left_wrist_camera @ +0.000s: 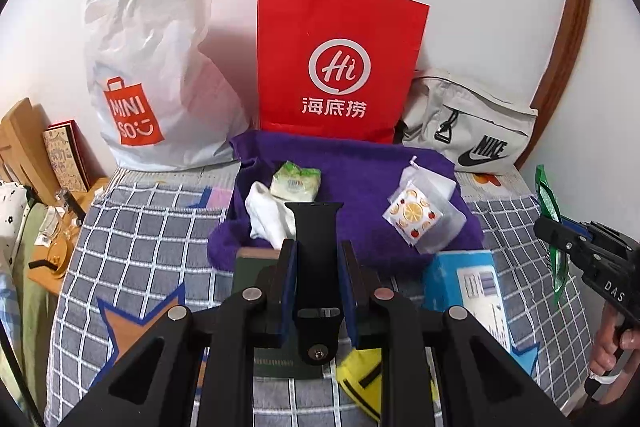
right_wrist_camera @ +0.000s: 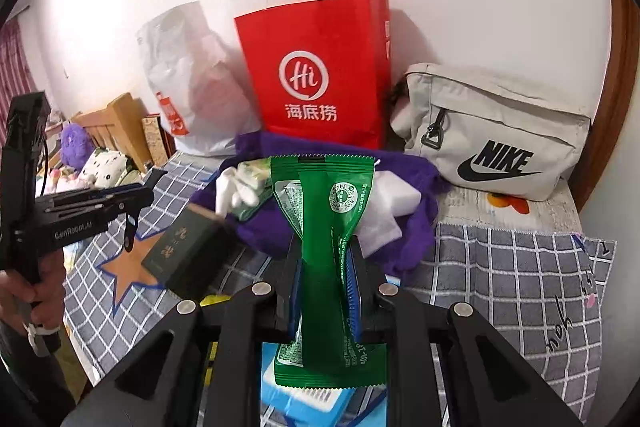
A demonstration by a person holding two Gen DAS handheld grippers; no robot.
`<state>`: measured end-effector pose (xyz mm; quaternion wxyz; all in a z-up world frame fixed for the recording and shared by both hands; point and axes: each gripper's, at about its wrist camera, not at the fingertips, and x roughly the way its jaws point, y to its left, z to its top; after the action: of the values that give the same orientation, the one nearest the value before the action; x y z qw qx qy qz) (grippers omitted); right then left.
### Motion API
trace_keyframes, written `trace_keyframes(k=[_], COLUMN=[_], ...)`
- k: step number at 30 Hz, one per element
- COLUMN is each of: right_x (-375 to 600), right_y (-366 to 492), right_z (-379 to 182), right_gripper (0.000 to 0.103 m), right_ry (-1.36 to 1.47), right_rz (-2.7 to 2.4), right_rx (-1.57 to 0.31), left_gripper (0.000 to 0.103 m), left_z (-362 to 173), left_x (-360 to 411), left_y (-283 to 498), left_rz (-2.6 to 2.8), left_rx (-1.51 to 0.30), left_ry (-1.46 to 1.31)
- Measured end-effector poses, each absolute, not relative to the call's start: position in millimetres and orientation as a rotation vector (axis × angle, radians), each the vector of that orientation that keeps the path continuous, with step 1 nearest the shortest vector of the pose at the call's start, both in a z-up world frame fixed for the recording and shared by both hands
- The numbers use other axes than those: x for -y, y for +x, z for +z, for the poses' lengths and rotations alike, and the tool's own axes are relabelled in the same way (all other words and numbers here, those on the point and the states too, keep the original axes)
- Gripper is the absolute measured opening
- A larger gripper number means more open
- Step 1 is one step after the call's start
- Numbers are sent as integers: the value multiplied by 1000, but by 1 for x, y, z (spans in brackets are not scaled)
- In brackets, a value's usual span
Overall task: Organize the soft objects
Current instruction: 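Carry the black strap with the left tool while the right tool carries the green packet to the towel, then lower the green packet onto the purple towel and open the right tool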
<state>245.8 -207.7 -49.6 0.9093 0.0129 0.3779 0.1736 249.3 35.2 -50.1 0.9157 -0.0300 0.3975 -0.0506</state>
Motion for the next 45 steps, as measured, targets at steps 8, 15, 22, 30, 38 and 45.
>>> trace_keyframes(k=[8, 15, 22, 30, 38, 45], right_x=[201, 190, 190, 199, 203, 198], right_y=[290, 327, 354, 372, 384, 390], right_z=[-57, -67, -87, -112, -137, -149], right_gripper=[19, 19, 19, 19, 20, 20], right_ry=[33, 9, -3, 3, 0, -11], right_rz=[358, 352, 344, 342, 348, 360], right_rx=[-792, -795, -827, -882, -954, -980], left_gripper=[20, 20, 20, 20, 20, 20], left_z=[-58, -64, -78, -99, -120, -134], left_x=[-46, -51, -43, -21, -23, -24], left_y=[283, 308, 340, 375, 396, 405], left_rz=[-90, -84, -113, -144, -131, -135], left_rx=[-839, -847, -879, -923, -959, -993], left_ry=[-91, -84, -106, -66, -87, -88])
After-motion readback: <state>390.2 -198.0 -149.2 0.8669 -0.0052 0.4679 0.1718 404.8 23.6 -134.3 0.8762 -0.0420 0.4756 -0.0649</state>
